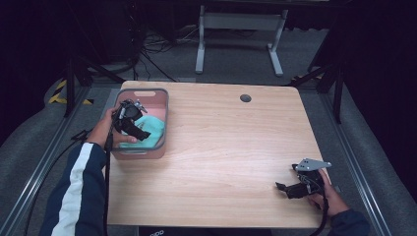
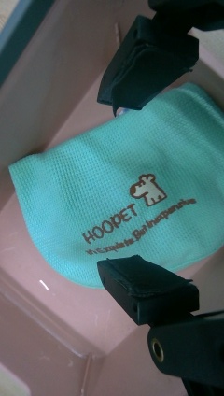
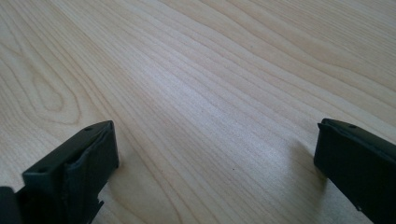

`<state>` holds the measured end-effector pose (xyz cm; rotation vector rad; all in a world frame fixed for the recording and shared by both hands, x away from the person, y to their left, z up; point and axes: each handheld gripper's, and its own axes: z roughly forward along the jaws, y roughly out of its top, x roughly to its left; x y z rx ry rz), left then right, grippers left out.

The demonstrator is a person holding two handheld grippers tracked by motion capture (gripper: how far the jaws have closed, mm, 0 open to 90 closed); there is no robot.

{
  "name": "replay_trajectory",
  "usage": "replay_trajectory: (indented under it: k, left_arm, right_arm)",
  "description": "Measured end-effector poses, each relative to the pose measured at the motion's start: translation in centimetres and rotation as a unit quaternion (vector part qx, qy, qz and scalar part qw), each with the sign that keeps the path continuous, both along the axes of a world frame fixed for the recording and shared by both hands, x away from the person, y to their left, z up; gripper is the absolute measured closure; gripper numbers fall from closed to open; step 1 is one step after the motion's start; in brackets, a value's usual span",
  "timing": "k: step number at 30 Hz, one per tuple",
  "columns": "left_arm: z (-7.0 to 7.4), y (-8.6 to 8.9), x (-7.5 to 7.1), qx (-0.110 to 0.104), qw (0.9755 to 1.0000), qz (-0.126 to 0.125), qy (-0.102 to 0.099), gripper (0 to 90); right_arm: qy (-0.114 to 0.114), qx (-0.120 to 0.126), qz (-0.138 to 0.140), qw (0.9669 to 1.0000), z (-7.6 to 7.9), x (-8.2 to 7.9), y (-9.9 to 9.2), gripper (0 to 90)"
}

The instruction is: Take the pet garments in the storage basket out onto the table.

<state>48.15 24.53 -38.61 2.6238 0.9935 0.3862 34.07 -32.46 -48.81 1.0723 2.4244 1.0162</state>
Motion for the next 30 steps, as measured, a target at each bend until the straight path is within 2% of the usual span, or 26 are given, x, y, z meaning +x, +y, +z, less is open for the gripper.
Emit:
replay_trajectory:
  k: [6, 10, 12, 14, 17, 18, 20, 21, 24, 27, 30]
  left_arm:
    - [-1.9, -0.8, 1.7, 0.041, 0.9984, 0.013, 0.037, 17.7]
    - [-2.8, -0.9, 2.7, 0.053, 0.9966, 0.023, 0.059, 17.6]
    - [-3.7, -1.0, 3.1, 0.079, 0.9937, 0.035, 0.072, 16.6]
    - [-4.3, -0.8, 3.5, 0.082, 0.9914, 0.050, 0.089, 15.5]
    - [-4.7, -0.5, 3.8, 0.065, 0.9904, 0.067, 0.101, 12.9]
    - [-4.8, -0.4, 4.0, 0.066, 0.9898, 0.075, 0.102, 11.0]
    - [-5.1, -0.2, 4.2, 0.057, 0.9872, 0.090, 0.119, 5.1]
    - [-5.1, 0.0, 4.3, 0.054, 0.9864, 0.093, 0.125, 5.4]
    - [-5.2, 0.6, 4.2, 0.008, 0.9842, 0.091, 0.151, 15.2]
    - [-5.0, 0.5, 4.0, 0.001, 0.9842, 0.088, 0.154, 22.3]
    - [-4.7, 0.2, 3.8, -0.001, 0.9850, 0.068, 0.158, 36.9]
  right_arm:
    - [0.000, 0.000, 0.000, 1.0000, 0.0, 0.0, 0.0, 0.2]
    - [0.000, 0.000, 0.000, 1.0000, 0.0, 0.0, 0.0, 0.2]
    - [0.000, 0.000, 0.000, 1.0000, 0.0, 0.0, 0.0, 0.2]
    - [0.000, 0.000, 0.000, 1.0000, 0.0, 0.0, 0.0, 0.2]
    - [0.000, 0.000, 0.000, 1.0000, 0.0, 0.0, 0.0, 0.2]
    - [0.000, 0.000, 0.000, 1.0000, 0.0, 0.0, 0.0, 0.2]
    - [0.000, 0.000, 0.000, 1.0000, 0.0, 0.0, 0.0, 0.2]
    - [0.000, 0.000, 0.000, 1.0000, 0.0, 0.0, 0.0, 0.2]
    - [0.000, 0.000, 0.000, 1.0000, 0.0, 0.0, 0.0, 0.2]
    - [0.000, -0.001, 0.000, 1.0000, 0.0, 0.0, 0.0, 0.2]
    - [0.000, 0.000, 0.000, 1.0000, 0.0, 0.0, 0.0, 0.2]
